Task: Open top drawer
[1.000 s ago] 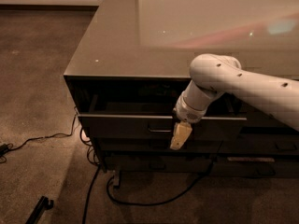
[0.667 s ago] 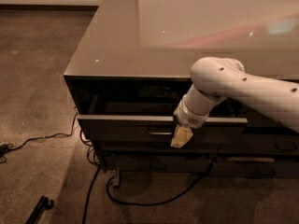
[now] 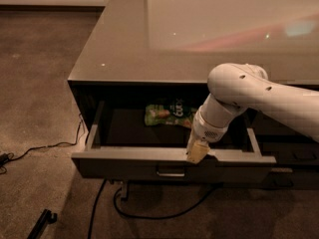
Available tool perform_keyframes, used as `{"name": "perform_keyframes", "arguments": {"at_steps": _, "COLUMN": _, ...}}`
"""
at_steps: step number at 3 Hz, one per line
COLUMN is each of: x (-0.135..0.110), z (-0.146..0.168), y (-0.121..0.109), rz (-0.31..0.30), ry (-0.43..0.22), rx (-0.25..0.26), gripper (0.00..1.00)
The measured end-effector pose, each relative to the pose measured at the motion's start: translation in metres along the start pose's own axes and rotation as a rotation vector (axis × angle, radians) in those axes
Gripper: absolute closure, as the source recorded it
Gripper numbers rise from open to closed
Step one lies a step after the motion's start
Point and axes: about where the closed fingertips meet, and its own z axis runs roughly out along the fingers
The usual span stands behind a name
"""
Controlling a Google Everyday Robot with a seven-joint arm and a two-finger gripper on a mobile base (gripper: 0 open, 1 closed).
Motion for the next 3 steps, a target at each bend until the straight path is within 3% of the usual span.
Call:
{"name": "perform_keyframes", "arguments": {"at_steps": 1, "x": 0.0000, "z": 0.0000, "y": 0.0000, "rz": 0.000, "ry": 0.000, "rx": 0.000, "gripper": 0.86}}
{"name": "perform_keyframes", "arguments": {"at_steps": 3, "x": 0.0000, "z": 0.0001, "y": 0.0000, "rz": 0.000, "ry": 0.000, "rx": 0.000, "gripper": 0.39}}
